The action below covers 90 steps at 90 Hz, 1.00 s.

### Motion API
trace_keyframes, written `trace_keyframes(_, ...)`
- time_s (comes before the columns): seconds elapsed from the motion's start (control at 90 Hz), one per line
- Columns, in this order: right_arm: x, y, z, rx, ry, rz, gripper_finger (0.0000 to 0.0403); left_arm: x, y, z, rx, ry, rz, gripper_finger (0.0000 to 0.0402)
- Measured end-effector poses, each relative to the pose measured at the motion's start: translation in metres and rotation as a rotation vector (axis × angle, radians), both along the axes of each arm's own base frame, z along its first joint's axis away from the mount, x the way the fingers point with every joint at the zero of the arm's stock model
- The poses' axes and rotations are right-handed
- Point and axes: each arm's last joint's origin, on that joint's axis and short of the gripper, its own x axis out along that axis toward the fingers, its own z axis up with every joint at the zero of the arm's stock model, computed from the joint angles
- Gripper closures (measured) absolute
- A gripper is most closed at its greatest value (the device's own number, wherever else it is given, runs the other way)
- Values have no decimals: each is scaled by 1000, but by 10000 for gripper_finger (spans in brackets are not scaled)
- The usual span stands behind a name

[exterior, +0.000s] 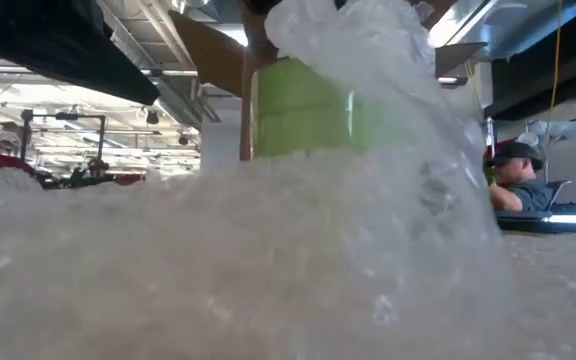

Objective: Wrap mug
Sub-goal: Wrap the green mug with bubble wrap

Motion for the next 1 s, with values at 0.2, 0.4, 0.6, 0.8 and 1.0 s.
trace_keyframes(0.2, 4, 1, 20, -42, -91, -2, 403, 0, 0, 0, -9, -4, 4, 402)
trace_keyframes(0.4, 1, 2, 29, 52, -56, 15, 403, 0, 0, 0, -9, -4, 5, 402)
trace_keyframes(0.6, -7, 8, 27, 65, 18, 9, 403, 0, 0, 0, -9, -3, 5, 402)
trace_keyframes(0.8, -9, 24, 24, 110, 21, 50, 403, 0, 0, 0, -10, -4, 4, 402)
trace_keyframes(1.0, -4, 32, 17, 57, -31, 51, 403, 0, 0, 0, -24, -10, 11, 402)
